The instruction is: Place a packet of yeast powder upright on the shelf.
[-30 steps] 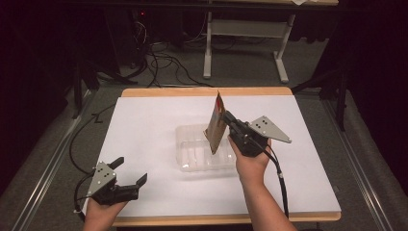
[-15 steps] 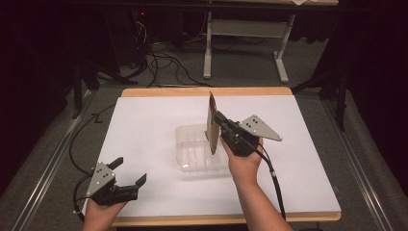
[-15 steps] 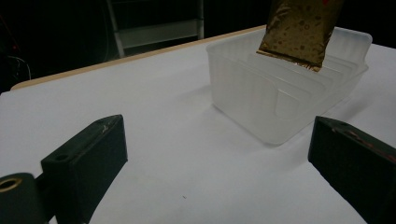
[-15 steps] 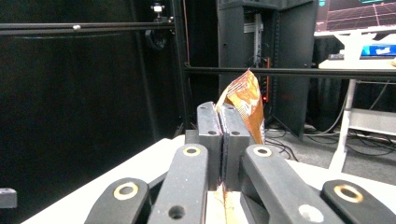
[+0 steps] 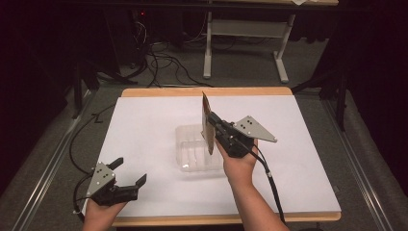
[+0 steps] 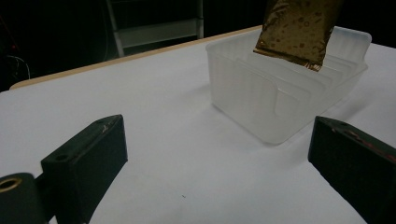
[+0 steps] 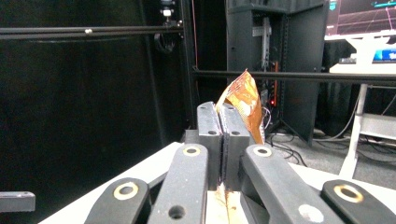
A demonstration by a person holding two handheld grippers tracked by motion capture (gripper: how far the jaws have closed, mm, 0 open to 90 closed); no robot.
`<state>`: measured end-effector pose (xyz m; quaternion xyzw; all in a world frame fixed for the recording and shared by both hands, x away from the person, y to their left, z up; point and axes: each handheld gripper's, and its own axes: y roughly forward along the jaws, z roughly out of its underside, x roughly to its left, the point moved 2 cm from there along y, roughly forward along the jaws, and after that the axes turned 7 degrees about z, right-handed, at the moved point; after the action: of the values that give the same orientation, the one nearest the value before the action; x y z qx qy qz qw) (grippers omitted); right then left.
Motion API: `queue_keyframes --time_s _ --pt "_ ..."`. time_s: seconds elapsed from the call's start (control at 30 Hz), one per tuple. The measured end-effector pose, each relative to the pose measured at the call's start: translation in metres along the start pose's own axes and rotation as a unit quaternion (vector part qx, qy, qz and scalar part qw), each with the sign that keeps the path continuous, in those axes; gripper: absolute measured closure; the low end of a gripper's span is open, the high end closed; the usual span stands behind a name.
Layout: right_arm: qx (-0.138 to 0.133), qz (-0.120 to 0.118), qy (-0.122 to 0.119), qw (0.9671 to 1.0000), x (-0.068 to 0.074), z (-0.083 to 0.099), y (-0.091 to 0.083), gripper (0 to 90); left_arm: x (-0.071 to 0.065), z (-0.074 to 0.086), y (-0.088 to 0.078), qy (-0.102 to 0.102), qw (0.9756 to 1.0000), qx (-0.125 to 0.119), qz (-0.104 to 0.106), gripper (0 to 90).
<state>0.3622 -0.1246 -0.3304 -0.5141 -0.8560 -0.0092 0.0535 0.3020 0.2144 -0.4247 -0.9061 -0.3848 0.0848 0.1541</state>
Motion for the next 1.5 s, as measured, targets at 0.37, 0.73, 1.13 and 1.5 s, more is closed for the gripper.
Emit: queue_keyframes --time_s 0.37,0.73,1.13,1.5 --pt "-0.015 0.004 -0.003 0.9999 -0.001 -0.002 -0.008 90.0 -0.001 0.0 0.001 0.001 1.0 0.001 0.0 5.4" --pt "-0.003 0.014 -0.001 0.9999 -0.007 0.01 -0.011 89.9 -0.002 0.0 0.002 0.004 1.0 0.005 0.001 5.3" --pt "0.012 0.016 0.003 0.9998 -0.007 0.02 -0.007 89.9 -0.001 0.0 0.001 0.002 1.0 0.003 -0.001 5.3" --pt "0.023 0.019 0.008 0.9995 -0.011 0.026 -0.004 89.9 -0.001 0.0 0.0 0.003 1.0 0.002 -0.001 5.3"
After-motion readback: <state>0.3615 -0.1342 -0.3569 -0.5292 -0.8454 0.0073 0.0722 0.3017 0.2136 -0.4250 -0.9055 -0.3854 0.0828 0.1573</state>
